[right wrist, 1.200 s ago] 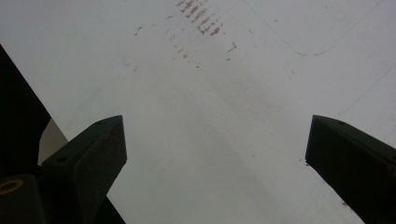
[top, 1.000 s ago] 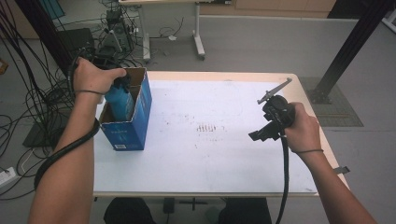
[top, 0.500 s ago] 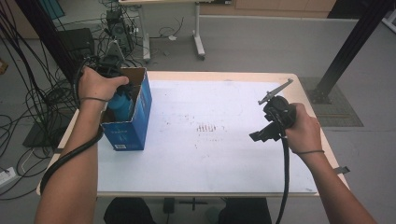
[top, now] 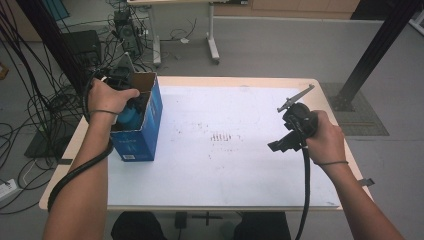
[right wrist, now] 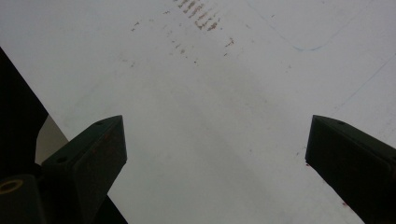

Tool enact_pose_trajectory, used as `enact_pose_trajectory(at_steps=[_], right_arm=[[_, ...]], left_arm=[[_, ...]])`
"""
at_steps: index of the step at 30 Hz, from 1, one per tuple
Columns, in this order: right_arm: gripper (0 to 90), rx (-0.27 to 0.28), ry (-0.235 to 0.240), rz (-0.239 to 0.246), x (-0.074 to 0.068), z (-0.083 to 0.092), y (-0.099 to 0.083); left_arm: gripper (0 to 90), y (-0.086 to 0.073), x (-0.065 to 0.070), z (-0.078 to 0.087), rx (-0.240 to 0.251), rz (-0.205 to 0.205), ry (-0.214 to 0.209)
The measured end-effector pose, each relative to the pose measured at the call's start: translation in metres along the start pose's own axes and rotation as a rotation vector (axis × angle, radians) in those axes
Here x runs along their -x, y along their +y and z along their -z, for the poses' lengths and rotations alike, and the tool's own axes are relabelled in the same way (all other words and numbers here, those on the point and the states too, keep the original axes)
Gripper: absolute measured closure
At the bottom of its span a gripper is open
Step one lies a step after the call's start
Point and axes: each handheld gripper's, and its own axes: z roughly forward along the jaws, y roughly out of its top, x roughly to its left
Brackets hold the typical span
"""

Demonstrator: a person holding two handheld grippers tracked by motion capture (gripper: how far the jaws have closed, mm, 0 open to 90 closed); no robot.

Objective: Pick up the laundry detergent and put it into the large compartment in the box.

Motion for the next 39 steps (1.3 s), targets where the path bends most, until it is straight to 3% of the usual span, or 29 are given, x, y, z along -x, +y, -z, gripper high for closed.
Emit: enact_pose_trajectory(at_steps=[16,39], right_arm=[[5.4,-0.003,-0.003,0.001,0.0,0.0,0.002],[5.4,0.001,0.001,-0.007,0.001,0.0,0.0]], left_arm=[[37.6,-0.003,-0.002,-0.015,-0.012,0.01,-0.001],[37.5,-0.003,-0.001,-0.017,-0.01,0.01,0.004]])
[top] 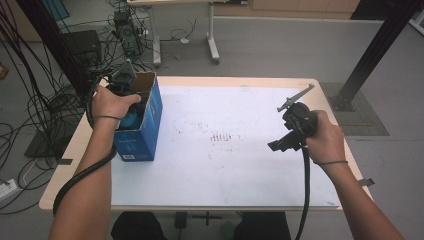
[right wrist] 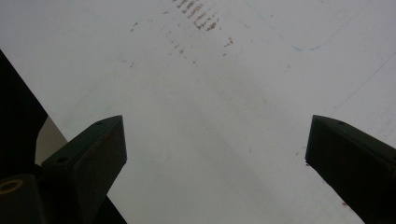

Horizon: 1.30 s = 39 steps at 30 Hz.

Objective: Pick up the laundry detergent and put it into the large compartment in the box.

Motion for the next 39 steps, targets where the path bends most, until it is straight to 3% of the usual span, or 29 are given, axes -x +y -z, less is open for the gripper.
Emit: enact_pose_trajectory(at_steps=[39], right_arm=[[5.4,0.009,-0.001,-0.002,0.0012,0.0024,-0.0031]], left_arm=[[37.4,-0.0018,-0.0001,0.0001,0.003,0.025,0.007]])
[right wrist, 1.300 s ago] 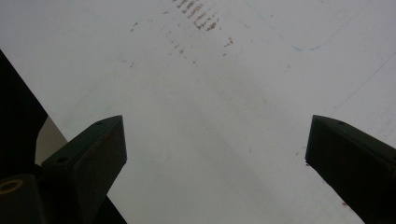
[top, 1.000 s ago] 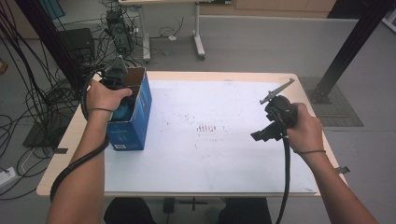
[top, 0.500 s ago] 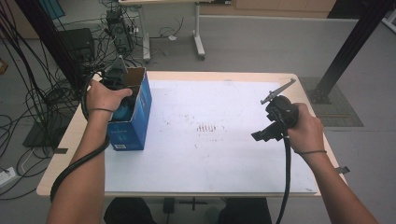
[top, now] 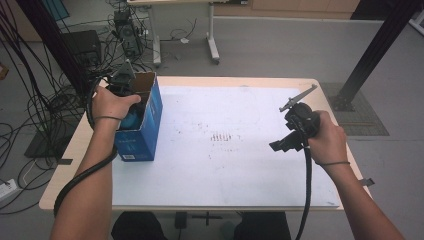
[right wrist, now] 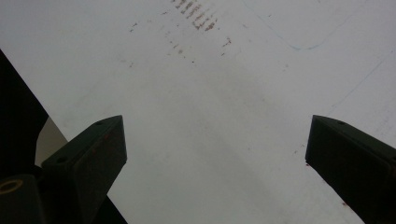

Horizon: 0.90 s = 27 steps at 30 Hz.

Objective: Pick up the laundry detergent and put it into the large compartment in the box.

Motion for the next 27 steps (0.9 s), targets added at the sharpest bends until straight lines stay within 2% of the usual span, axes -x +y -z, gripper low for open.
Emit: enact_pose_trajectory(at_steps=[27], right_arm=[[5.4,0.001,0.006,0.0,0.0004,-0.0021,0.0014]], left_arm=[[37.4,0.0018,0.001,-0.0009,0.0,0.01,0.006]])
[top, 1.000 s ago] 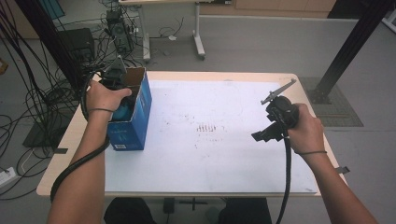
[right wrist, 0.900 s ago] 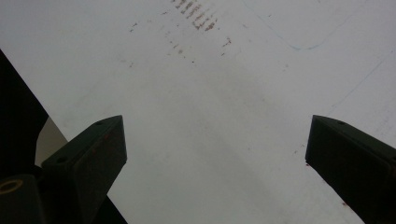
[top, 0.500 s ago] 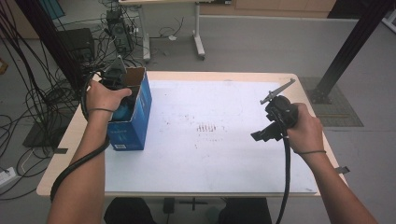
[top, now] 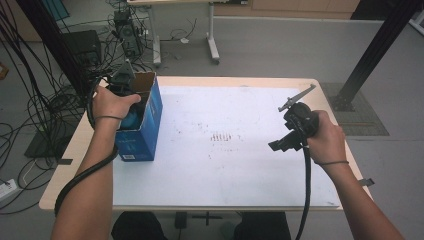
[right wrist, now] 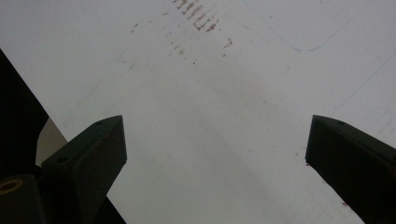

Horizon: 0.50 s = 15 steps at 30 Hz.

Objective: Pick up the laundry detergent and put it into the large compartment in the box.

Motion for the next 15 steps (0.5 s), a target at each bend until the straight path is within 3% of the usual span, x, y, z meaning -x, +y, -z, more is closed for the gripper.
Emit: enact_pose_trajectory(at_steps=[15], right_arm=[[5.3,0.001,-0.004,0.0,0.0007,0.0009,-0.0005]], left_arm=[[37.4,0.0008,0.0007,-0.0005,0.003,0.004,0.004]])
